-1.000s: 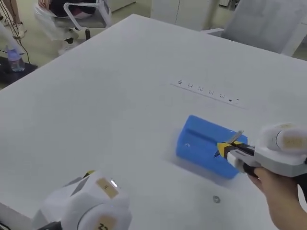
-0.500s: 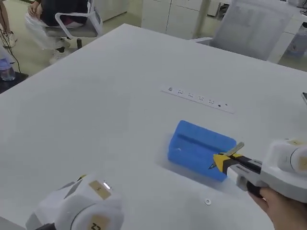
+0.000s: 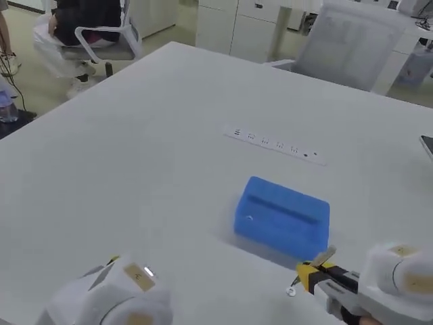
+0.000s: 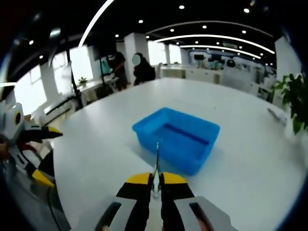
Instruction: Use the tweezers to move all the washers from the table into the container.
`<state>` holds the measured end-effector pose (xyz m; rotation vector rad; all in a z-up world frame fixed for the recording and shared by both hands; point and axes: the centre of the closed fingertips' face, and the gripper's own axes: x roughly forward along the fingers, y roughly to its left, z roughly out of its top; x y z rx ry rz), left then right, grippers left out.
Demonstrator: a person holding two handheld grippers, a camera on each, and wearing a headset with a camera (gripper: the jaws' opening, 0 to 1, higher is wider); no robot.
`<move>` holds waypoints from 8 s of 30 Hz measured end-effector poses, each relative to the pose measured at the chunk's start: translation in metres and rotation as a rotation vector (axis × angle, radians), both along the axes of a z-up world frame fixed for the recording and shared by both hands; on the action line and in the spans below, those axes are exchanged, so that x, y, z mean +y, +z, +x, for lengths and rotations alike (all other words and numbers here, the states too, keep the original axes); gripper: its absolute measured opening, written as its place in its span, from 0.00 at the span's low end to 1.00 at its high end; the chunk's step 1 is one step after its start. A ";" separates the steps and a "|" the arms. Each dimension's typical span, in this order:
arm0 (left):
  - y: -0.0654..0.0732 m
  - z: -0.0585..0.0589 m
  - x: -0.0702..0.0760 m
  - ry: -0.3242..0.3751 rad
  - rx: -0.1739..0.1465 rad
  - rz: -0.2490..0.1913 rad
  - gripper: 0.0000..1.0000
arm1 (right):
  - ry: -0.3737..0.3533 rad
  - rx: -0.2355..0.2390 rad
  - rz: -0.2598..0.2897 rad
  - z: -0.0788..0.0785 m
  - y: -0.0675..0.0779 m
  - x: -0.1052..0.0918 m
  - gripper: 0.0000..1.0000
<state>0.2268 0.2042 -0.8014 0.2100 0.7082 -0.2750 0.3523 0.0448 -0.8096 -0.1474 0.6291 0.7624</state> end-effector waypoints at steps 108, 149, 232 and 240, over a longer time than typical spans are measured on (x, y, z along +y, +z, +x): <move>0.107 0.058 -0.027 -0.144 -0.146 -0.176 0.58 | 0.098 -0.044 -0.154 0.086 0.009 0.031 0.04; 0.068 0.031 -0.159 -1.058 0.047 0.103 0.01 | 0.846 0.032 -0.539 -0.098 0.021 0.006 0.03; 0.116 0.023 -0.002 -0.002 -0.225 -0.108 0.99 | -0.342 -0.183 0.132 -0.085 0.115 -0.126 0.99; 0.120 0.024 -0.003 -0.004 -0.235 -0.125 0.99 | -0.345 -0.180 0.119 -0.089 0.112 -0.128 0.99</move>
